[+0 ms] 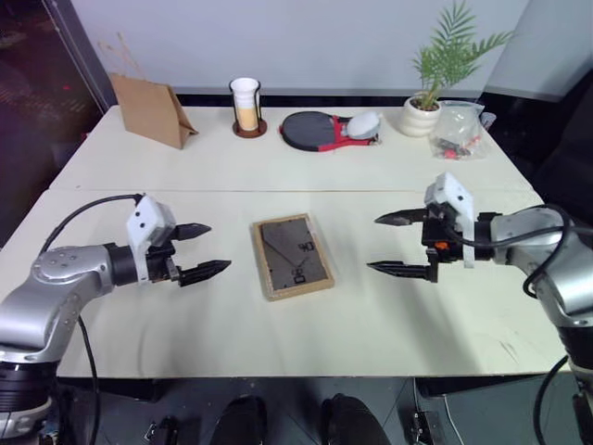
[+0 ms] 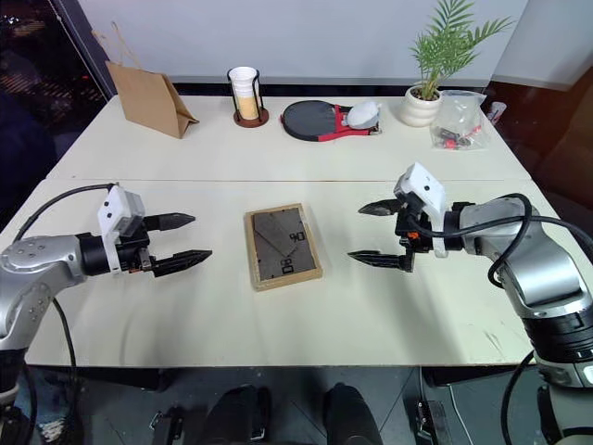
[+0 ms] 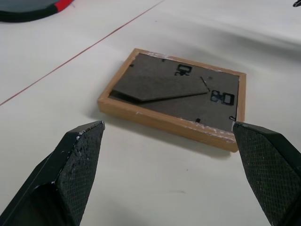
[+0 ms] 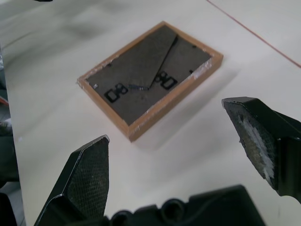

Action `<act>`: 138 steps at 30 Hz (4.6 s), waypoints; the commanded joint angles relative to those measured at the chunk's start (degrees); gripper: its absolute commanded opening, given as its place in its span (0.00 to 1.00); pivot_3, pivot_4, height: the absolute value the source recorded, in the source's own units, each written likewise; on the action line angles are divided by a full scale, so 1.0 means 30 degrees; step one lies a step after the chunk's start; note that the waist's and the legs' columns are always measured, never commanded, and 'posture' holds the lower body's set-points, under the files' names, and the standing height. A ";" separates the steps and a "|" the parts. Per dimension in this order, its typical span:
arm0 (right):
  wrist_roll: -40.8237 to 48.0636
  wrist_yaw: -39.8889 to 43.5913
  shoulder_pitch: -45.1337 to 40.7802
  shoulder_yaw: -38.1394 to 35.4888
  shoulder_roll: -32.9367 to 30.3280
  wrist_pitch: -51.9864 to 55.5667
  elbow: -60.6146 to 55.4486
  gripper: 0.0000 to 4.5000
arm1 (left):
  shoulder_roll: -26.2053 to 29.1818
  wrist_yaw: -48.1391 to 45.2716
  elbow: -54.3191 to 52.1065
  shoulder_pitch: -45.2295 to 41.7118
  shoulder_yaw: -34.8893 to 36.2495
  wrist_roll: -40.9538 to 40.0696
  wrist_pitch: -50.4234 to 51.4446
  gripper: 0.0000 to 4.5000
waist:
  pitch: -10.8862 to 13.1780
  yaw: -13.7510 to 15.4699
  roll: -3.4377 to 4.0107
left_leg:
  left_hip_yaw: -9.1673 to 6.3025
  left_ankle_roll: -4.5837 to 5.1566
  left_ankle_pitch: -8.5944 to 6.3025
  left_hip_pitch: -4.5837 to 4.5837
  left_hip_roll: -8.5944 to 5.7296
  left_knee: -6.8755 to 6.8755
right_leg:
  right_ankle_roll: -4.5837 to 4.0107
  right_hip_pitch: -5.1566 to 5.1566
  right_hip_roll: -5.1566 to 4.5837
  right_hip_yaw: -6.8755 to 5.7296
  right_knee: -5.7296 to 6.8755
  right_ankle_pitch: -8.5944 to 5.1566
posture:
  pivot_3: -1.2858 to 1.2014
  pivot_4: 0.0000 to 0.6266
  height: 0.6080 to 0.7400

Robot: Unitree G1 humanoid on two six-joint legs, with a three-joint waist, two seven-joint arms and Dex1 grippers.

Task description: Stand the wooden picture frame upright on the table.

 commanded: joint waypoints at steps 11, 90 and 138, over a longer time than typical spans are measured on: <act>-0.0341 -0.0889 -0.0223 -0.0567 0.0393 -0.0178 0.0007 0.99 | 0.0138 -0.0508 0.0148 -0.0698 -0.0079 -0.0158 0.0210 1.00 | -0.0001 -0.0039 -0.0001 | 0.0003 0.0000 0.0000 0.0003 0.0001 0.0002 | 0.0001 0.0000 0.0011 0.0005 0.0001 0.0000 | 0.52 0.24 1.00; -0.6514 -0.5095 0.1790 0.4853 0.6124 -0.0104 -0.0497 0.00 | -0.1961 0.1619 0.0908 0.1561 -0.1026 0.0749 0.3564 0.20 | -0.0051 -0.0056 -0.0011 | 0.0002 0.0001 0.0000 0.0065 0.0010 0.0005 | 0.0000 0.0032 0.0020 0.0014 0.0058 0.0001 | 0.52 0.24 1.00; -0.7578 -0.4347 -0.0519 0.7134 0.8647 -0.0397 0.0034 0.00 | -0.6913 0.3381 0.8374 -0.3943 0.3101 -0.7852 1.9154 0.23 | -0.0048 -0.0045 -0.0030 | -0.0033 -0.0005 0.0003 0.0019 -0.0028 0.0049 | 0.0005 0.0018 -0.0015 -0.0007 0.0072 0.0003 | 0.52 0.24 1.00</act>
